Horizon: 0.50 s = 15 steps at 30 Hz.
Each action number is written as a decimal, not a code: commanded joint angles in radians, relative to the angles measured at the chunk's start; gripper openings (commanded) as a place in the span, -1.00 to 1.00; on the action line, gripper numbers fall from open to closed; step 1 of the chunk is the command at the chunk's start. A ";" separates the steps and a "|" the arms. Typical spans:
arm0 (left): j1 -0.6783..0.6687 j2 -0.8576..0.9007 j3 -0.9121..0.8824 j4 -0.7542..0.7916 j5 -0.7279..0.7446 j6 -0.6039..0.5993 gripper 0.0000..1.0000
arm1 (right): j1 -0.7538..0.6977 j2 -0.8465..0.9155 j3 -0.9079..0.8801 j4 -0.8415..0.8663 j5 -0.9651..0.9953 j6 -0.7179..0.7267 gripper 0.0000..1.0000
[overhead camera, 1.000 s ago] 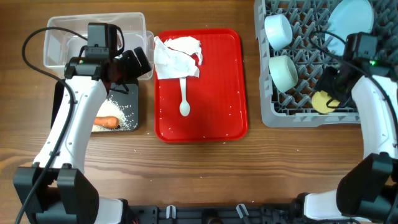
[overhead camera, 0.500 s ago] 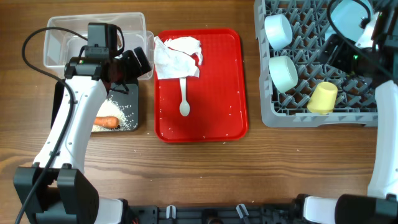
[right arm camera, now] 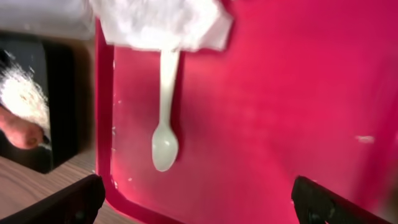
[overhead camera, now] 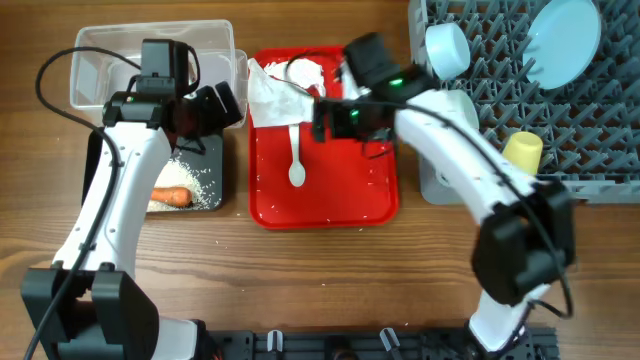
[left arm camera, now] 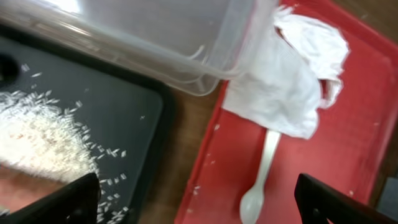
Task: Sort waste into correct bins and load items into the dishwasher rack
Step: 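Reach right gripper to the white spoon on the red tray and grasp it, then carry the white spoon into the rack and release it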
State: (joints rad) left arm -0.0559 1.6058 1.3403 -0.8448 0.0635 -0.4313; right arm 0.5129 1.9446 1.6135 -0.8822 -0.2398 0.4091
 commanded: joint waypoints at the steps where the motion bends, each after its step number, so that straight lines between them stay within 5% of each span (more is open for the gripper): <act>1: 0.104 0.004 0.012 -0.021 -0.037 -0.142 1.00 | 0.074 0.074 0.011 0.072 0.037 -0.005 0.99; 7: 0.284 0.005 0.012 -0.036 -0.032 -0.208 1.00 | 0.116 0.168 0.011 0.237 0.293 -0.254 0.75; 15: 0.294 0.005 0.012 -0.036 -0.032 -0.206 1.00 | 0.166 0.283 0.011 0.289 0.319 -0.312 0.73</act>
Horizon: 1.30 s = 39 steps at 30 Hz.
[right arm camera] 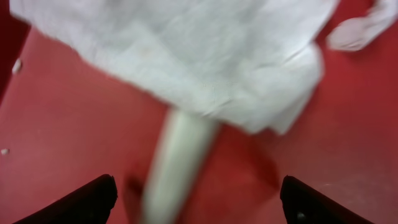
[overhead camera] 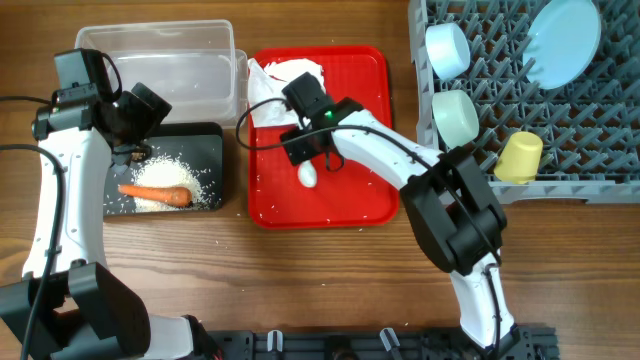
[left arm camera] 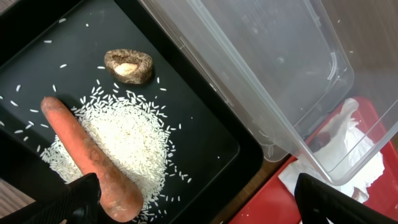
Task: Sort waste into correct bins and load items into the dishwasher rack
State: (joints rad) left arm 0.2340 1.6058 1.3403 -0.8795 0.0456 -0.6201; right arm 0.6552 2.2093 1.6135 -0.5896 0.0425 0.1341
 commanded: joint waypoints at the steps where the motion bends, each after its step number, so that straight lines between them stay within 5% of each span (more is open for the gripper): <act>1: 0.005 0.005 0.012 -0.001 -0.014 -0.017 1.00 | 0.026 0.020 0.011 -0.014 0.037 -0.039 0.70; 4: 0.005 0.005 0.012 -0.001 -0.014 -0.017 1.00 | 0.028 0.043 0.011 -0.081 0.048 -0.025 0.56; 9: 0.005 0.005 0.012 -0.001 -0.014 -0.017 1.00 | 0.008 0.058 0.001 -0.242 0.069 0.108 -0.25; 15: 0.005 0.005 0.012 0.005 -0.014 -0.017 1.00 | -0.010 0.057 0.001 -0.239 0.070 0.101 -0.91; 20: 0.005 0.005 0.012 0.003 -0.014 -0.017 1.00 | -0.060 -0.033 0.003 -0.299 0.062 0.102 -0.91; 28: 0.005 0.005 0.012 0.003 -0.014 -0.017 1.00 | -0.183 -0.509 0.004 -0.351 0.072 0.105 -0.91; 34: 0.005 0.005 0.012 0.003 -0.014 -0.017 1.00 | -0.477 -0.641 -0.002 -0.474 0.204 0.105 -0.91; 39: 0.005 0.005 0.012 0.003 -0.014 -0.017 1.00 | -0.797 -0.636 -0.019 -0.567 0.181 0.403 -0.90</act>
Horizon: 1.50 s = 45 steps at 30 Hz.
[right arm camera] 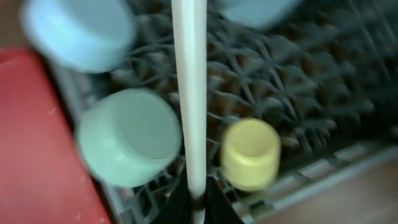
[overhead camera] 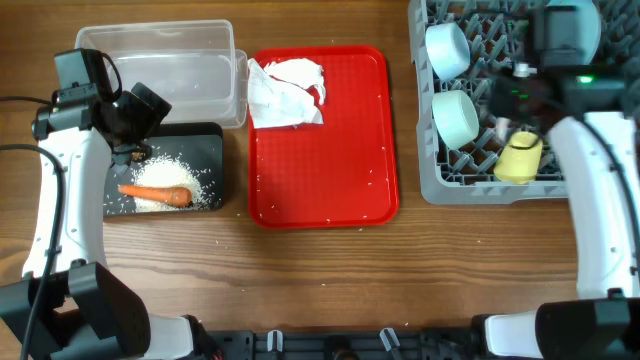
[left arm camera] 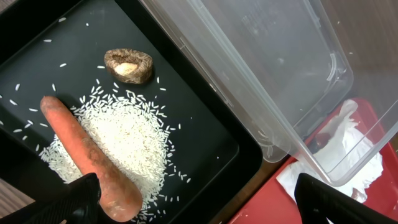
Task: Sort waste into correct bins and load items into the dishwasher rack
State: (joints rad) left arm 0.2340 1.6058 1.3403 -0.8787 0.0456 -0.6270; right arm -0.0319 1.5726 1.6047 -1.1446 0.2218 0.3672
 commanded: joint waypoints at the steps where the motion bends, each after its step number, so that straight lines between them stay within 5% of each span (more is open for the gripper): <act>1: 0.005 0.005 0.012 0.002 -0.014 -0.010 1.00 | -0.144 0.004 -0.010 -0.013 0.001 0.207 -0.91; 8: 0.005 0.005 0.012 -0.010 -0.013 -0.010 1.00 | -0.263 0.071 -0.145 0.105 -0.067 0.508 -0.91; 13: 0.004 0.005 0.012 -0.053 -0.012 -0.010 1.00 | -0.264 0.073 -0.185 0.152 -0.081 0.507 -0.57; 14: 0.004 0.005 0.012 -0.055 -0.012 -0.008 0.99 | -0.264 0.073 -0.185 0.154 -0.080 0.507 -0.20; 16: 0.003 0.005 0.012 -0.054 -0.008 0.010 1.00 | -0.264 0.073 -0.185 0.154 -0.080 0.496 -0.06; 19: -0.019 0.004 0.023 -0.007 0.118 0.211 0.99 | -0.264 0.060 -0.174 0.170 -0.133 0.359 0.03; 23: -0.230 0.005 0.124 0.047 0.105 0.388 1.00 | -0.264 -0.030 -0.077 0.157 -0.352 0.004 0.57; 29: -0.617 0.181 0.126 0.336 -0.133 0.467 1.00 | -0.264 -0.163 -0.077 0.089 -0.354 -0.053 0.75; 40: -0.645 0.559 0.126 0.626 -0.249 0.459 0.99 | -0.264 -0.163 -0.077 0.006 -0.354 -0.079 0.81; 41: -0.640 0.579 0.126 0.629 -0.249 0.460 0.88 | -0.264 -0.163 -0.077 0.006 -0.354 -0.079 0.80; 44: -0.639 0.600 0.126 0.621 -0.244 0.459 0.06 | -0.264 -0.163 -0.077 0.005 -0.354 -0.079 0.80; 45: -0.642 0.600 0.126 0.616 -0.230 0.459 -0.42 | -0.264 -0.163 -0.077 0.006 -0.354 -0.079 0.80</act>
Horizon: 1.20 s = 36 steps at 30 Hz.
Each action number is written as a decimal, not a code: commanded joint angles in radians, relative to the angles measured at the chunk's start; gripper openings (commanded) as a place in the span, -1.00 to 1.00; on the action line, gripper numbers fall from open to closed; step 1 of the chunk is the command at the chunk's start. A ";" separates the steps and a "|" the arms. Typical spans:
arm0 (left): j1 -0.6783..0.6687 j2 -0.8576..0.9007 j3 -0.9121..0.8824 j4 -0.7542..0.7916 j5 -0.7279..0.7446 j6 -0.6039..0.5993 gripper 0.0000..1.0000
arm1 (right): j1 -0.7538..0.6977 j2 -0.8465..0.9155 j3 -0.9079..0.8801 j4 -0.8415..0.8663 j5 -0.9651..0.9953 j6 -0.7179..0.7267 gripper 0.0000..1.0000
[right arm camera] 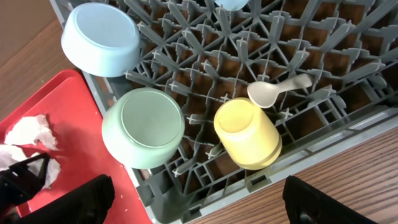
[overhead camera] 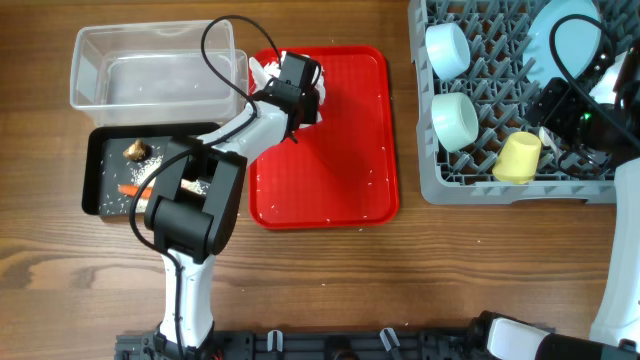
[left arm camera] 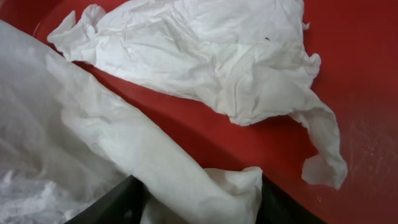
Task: Sort waste into correct bins and load items into the dishwasher rack
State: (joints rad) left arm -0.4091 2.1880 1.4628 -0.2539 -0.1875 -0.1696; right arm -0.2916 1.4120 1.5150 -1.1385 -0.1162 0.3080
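Note:
Two crumpled white napkins (left arm camera: 205,68) lie at the back left of the red tray (overhead camera: 330,170). My left gripper (left arm camera: 199,205) is down on them, shut on a fold of the nearer napkin; from overhead this gripper (overhead camera: 297,95) covers most of the paper. A white plastic spoon (right arm camera: 278,90) lies in the grey dishwasher rack (overhead camera: 480,185), just behind the yellow cup (right arm camera: 247,134). My right gripper (right arm camera: 196,194) hangs open above the rack's front left part, holding nothing.
The rack also holds a green bowl (right arm camera: 143,127), a light-blue bowl (right arm camera: 101,38) and a pale plate (overhead camera: 565,30). A clear plastic bin (overhead camera: 150,70) stands at the back left. In front of it is a black tray (overhead camera: 100,175) with rice, a carrot and a mushroom (overhead camera: 137,151).
My left gripper was open over the black tray and is now on the red tray, shut on a napkin. My right gripper let go of the spoon, which now lies in the rack.
The spoon first lay on the red tray, partly under a napkin, with both grippers open near it. Then my right gripper was down at the spoon and the left over the black tray. Then the right held the spoon above the rack, where it now rests.

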 commanded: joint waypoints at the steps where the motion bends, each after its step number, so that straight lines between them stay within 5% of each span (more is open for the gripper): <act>1: 0.001 0.018 0.003 -0.011 0.024 0.002 -0.76 | -0.004 -0.002 0.013 -0.001 -0.016 -0.020 0.80; 6: -0.013 -0.044 0.026 -0.099 0.135 -0.013 -0.92 | -0.004 -0.002 0.013 -0.003 -0.016 -0.021 0.80; 12: 0.001 -0.367 0.142 -0.275 0.145 -0.051 -0.92 | -0.004 -0.002 0.013 -0.003 -0.016 -0.020 0.80; 15: 0.121 -0.468 0.142 -0.275 0.092 -0.051 -0.92 | -0.004 -0.002 0.013 -0.004 -0.016 -0.020 0.80; 20: 0.304 -0.372 0.141 -0.275 0.040 -0.047 -0.92 | -0.004 -0.002 0.013 -0.006 -0.016 -0.018 0.80; 21: 0.337 -0.327 0.141 -0.253 0.040 -0.047 -0.80 | -0.004 -0.002 0.013 -0.007 -0.016 -0.018 0.81; 22: 0.367 -0.278 0.141 -0.217 0.040 -0.047 -0.39 | -0.004 -0.002 0.013 -0.008 -0.016 -0.019 0.80; 24: 0.400 -0.196 0.141 -0.158 0.041 -0.047 0.93 | -0.004 -0.002 0.013 -0.013 -0.016 -0.019 0.81; 25: 0.401 -0.178 0.141 -0.149 0.041 -0.047 0.99 | -0.004 -0.002 0.013 -0.016 -0.016 -0.019 0.80; 31: 0.304 -0.232 0.142 -0.107 0.196 -0.017 0.97 | -0.004 -0.002 0.013 -0.014 -0.016 -0.020 0.80; 34: 0.185 -0.236 0.142 -0.299 0.202 -0.033 0.68 | -0.004 -0.002 0.013 -0.023 -0.012 -0.047 0.81; 36: 0.110 -0.235 0.142 -0.464 0.202 -0.149 0.47 | -0.004 -0.002 0.013 -0.027 0.003 -0.047 0.81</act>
State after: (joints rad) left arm -0.2214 1.9762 1.6112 -0.5884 -0.0120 -0.2111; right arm -0.2916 1.4120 1.5146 -1.1637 -0.1158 0.2890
